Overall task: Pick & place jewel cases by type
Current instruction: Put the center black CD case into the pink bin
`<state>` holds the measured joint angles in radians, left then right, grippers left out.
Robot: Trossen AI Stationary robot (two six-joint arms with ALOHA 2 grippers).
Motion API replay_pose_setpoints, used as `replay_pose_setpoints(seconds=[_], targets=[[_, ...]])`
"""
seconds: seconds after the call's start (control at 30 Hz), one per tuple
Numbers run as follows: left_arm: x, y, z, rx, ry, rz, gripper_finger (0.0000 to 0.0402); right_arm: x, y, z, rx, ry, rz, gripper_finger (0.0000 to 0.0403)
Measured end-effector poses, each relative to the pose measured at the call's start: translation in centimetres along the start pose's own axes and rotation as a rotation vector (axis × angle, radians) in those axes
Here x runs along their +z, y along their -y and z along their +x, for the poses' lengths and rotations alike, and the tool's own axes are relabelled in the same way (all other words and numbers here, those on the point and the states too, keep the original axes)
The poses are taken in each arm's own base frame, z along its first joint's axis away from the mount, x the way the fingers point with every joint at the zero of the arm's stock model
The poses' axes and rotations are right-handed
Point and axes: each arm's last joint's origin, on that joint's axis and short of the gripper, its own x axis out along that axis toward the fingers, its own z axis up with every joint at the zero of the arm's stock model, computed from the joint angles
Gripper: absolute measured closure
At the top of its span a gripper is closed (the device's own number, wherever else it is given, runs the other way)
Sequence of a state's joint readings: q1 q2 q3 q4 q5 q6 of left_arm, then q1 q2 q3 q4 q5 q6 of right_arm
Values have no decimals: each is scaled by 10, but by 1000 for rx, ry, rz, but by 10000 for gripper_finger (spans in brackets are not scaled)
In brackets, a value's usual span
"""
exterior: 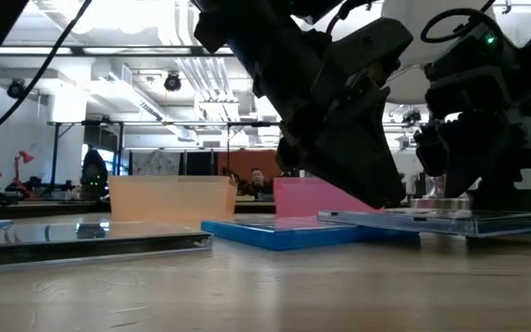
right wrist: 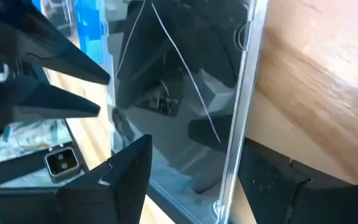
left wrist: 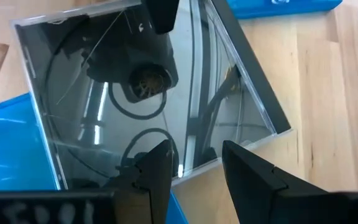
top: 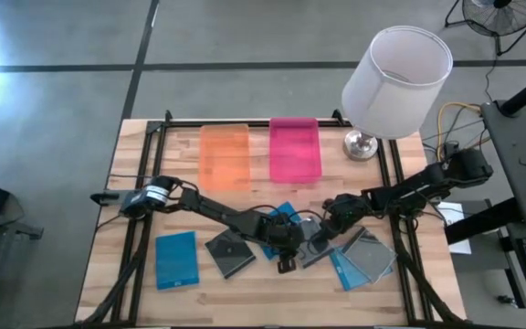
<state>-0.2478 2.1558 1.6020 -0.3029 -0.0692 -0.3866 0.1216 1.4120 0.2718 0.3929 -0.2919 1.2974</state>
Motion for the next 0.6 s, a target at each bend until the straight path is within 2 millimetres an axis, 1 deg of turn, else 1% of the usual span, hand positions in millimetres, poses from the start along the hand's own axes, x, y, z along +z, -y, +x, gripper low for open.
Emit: replay_pose_setpoints(seconds=[0.1,0.17,0.27,0.33,0.37,0.43,0.5,0.6], targets=[[1,-1,0,0,6,-2,278,0,0,1,2,5,6,188],[0,-2,0,6,-6,-2,278,0,0,1,-4,15,8,198],[0,-3,-11,29,-45,0,278,1,1,0,-9,31,11,216],[5,0,-27,25,-45,13,278,1,1,0,-10,32,13,225],[6,2,-33,17,-51,27,278,0,2,0,-12,31,13,228],[8,5,-37,-36,-58,33,278,0,2,0,-13,31,13,232],[2,8,-34,-88,-110,22,278,0,2,0,-16,31,20,233],[-6,9,-22,-104,-142,-1,278,0,3,0,-20,33,27,232]])
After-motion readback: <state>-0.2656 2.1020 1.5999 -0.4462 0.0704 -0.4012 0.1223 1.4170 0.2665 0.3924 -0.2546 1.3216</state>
